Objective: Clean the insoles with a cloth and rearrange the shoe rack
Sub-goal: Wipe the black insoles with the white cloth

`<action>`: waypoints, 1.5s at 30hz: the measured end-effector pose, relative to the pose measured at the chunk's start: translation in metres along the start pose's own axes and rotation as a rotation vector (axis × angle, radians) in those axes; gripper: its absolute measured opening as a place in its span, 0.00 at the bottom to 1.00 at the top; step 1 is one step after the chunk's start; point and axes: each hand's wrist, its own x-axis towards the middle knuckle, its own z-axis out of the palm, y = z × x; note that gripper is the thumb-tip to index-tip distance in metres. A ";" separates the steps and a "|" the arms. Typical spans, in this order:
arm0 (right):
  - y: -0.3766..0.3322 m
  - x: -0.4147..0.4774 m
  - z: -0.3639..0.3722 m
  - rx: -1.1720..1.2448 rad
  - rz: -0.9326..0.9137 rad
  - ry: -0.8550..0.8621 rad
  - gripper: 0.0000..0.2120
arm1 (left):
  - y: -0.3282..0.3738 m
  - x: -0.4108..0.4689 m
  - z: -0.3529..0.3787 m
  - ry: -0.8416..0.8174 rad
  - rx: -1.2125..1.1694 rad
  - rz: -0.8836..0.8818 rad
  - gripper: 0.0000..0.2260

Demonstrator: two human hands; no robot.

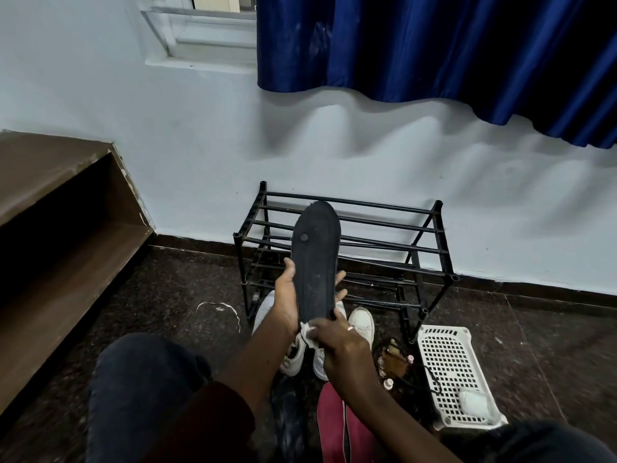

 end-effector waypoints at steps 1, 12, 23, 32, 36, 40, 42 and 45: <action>0.001 -0.005 -0.002 0.017 -0.031 -0.021 0.11 | 0.002 0.000 -0.001 -0.006 -0.011 0.004 0.36; 0.051 0.076 -0.001 -0.333 0.122 -0.055 0.08 | -0.008 -0.007 0.000 0.070 0.195 -0.033 0.32; 0.028 0.020 0.013 -0.268 -0.068 -0.093 0.06 | -0.009 -0.007 -0.003 0.091 0.182 -0.053 0.36; 0.055 0.053 -0.003 -0.408 -0.048 -0.071 0.12 | -0.017 -0.011 0.003 0.095 0.275 -0.074 0.29; 0.075 0.098 -0.020 -0.422 0.147 -0.033 0.08 | -0.023 -0.023 -0.003 0.049 0.354 -0.133 0.33; 0.083 0.129 -0.032 -0.382 0.266 -0.019 0.11 | -0.021 -0.040 -0.007 0.015 0.266 -0.148 0.31; 0.077 0.131 -0.027 -0.347 0.249 -0.010 0.11 | -0.018 -0.051 -0.004 -0.004 0.246 -0.173 0.30; 0.054 0.109 -0.004 -0.318 0.113 -0.051 0.10 | -0.015 -0.051 -0.007 0.076 0.275 -0.048 0.24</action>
